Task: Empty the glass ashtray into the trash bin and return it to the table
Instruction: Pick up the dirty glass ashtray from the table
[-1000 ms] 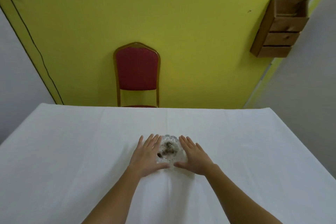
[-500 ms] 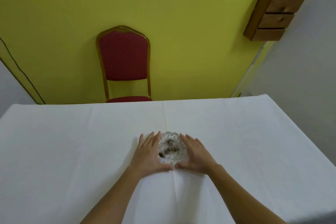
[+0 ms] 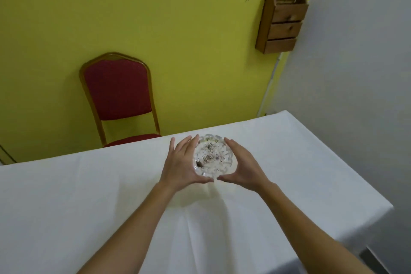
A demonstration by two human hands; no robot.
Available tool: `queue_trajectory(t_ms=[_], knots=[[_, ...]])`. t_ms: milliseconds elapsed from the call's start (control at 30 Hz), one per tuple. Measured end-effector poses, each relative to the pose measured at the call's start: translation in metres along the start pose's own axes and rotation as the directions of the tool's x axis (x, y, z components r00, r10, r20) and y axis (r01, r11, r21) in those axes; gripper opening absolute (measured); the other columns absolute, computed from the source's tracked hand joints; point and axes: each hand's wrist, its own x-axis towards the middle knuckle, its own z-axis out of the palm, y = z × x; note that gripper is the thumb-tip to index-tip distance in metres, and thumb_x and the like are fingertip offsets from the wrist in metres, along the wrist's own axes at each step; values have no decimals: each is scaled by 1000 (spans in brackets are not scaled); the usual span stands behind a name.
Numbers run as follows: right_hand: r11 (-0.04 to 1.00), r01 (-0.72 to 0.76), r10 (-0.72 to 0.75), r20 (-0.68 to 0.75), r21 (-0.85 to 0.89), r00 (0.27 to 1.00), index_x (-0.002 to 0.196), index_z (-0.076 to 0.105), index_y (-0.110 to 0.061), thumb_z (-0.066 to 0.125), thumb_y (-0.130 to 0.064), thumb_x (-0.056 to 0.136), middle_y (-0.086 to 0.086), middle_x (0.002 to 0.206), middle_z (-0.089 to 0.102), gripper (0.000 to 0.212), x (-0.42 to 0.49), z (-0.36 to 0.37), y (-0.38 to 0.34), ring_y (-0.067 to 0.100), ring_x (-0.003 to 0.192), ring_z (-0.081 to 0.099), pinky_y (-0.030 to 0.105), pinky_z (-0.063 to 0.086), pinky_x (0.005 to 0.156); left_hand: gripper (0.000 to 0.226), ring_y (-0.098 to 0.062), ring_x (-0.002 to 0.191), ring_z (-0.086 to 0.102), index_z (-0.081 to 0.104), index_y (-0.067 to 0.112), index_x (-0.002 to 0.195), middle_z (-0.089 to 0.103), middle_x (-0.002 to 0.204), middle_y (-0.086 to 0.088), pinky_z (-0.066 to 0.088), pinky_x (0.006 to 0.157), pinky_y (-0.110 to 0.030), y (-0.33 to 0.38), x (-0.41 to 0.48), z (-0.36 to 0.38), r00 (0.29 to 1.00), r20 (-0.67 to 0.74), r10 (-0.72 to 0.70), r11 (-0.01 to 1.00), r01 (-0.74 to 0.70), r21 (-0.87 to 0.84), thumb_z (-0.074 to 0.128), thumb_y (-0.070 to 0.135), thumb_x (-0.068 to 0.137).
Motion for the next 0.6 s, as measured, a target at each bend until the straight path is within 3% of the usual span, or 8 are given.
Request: queue_trajectory(t_ms=[133,267,467,600], knots=[[995,13,-27,-145,-95,989,146,31,-8,91,-35,57,12,149,42,110,-11,-88,15,28,139,38,44,33,113,127,-24,137,37,32,5,142,47,144,-8,3,115,-50,68,56,-15,986,-84,141,990,-142,-12,69,79,45],[984,-34,-12,-253,-177,967,147,30,-16,89,-41,58,7,151,41,111,-49,-165,40,24,140,35,32,26,112,126,-25,135,40,34,3,142,48,143,-9,7,115,-55,147,91,-12,957,-141,253,966,-258,-18,68,79,46],[967,-145,57,-378,-208,924,146,33,-13,91,-39,55,10,149,43,111,-142,-246,88,27,139,38,47,33,113,127,-22,138,36,31,6,144,44,147,-6,4,117,-53,269,111,25,906,-152,394,909,-409,-79,66,81,47],[943,-248,128,-446,-223,886,147,32,-15,91,-37,56,9,148,44,110,-210,-284,116,26,137,41,48,37,111,127,-21,139,34,32,6,143,44,147,-6,4,117,-52,343,113,56,869,-140,474,860,-491,-137,71,77,45]])
